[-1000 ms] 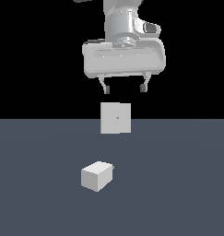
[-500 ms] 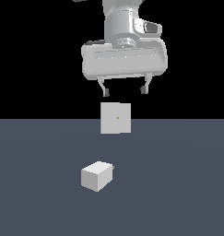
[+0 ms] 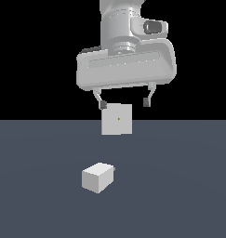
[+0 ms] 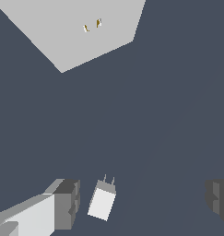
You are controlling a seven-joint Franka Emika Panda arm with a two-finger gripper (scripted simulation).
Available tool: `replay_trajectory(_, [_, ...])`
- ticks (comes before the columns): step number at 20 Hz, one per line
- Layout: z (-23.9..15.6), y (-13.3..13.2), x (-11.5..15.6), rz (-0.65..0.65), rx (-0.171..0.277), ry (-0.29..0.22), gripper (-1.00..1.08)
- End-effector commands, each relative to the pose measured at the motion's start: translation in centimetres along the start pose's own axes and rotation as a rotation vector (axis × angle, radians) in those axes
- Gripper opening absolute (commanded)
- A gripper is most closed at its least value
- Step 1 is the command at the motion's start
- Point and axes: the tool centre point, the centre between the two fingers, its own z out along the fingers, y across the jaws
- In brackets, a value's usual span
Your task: Plug the charger into the wall socket.
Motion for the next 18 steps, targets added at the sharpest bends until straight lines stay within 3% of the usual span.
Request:
replay_trajectory(1, [1.2,-0.3,-1.5,0.060,0.005,-0.004,1.00])
replay_trajectory(9, [4.5,-1.7,-5.6,0.234,0.018,-0.015,1.00])
replay_trajectory(18, [6.5,-3.0,-7.8,0.335,0.027,-0.021,1.00])
